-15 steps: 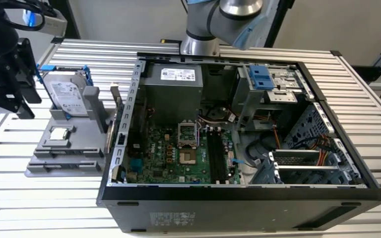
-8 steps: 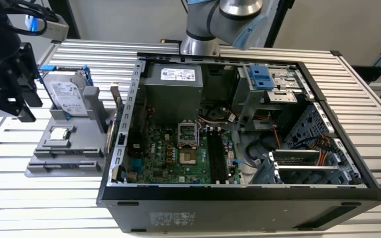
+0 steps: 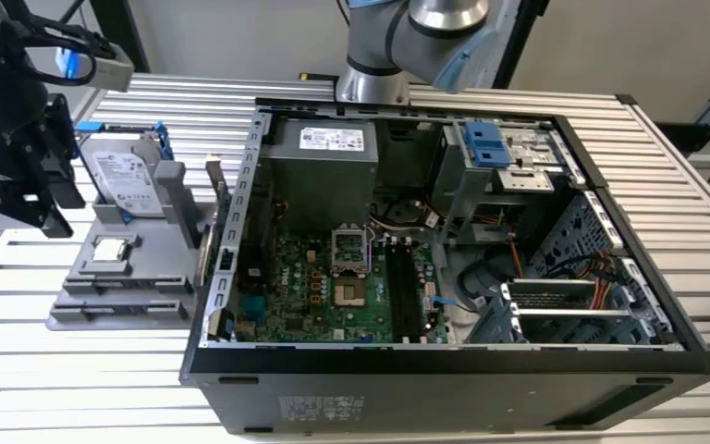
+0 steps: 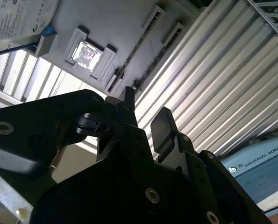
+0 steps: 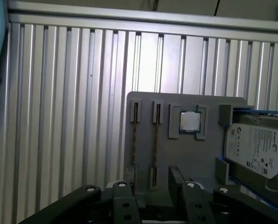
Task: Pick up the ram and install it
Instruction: 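Pick up the ram and move it above insertion slot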
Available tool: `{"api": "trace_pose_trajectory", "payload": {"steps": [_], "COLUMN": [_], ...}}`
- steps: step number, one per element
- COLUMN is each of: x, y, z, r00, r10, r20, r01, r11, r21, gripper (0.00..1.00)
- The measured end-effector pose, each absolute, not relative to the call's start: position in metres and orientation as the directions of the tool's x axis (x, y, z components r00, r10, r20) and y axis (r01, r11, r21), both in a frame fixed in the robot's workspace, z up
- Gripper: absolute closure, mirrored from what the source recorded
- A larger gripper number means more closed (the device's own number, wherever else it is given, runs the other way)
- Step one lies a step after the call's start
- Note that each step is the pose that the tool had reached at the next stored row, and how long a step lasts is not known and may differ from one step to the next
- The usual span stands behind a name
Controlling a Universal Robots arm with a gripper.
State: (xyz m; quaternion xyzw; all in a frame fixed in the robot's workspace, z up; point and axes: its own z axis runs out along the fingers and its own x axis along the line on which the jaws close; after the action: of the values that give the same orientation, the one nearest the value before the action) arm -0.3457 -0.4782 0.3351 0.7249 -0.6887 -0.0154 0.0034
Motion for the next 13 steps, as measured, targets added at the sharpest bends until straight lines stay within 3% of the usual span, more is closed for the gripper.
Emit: {"api": "trace_pose_trajectory", "payload": {"steps": [13], "x": [-0.344], "y": [-0.478], "z": [0.315], "r00": [0.051], "r10": [-0.999], "r20": [-0.001], "r01": [-0.998], "r11": [-0.051], "r21": [0.027], "gripper": [0.00]}}
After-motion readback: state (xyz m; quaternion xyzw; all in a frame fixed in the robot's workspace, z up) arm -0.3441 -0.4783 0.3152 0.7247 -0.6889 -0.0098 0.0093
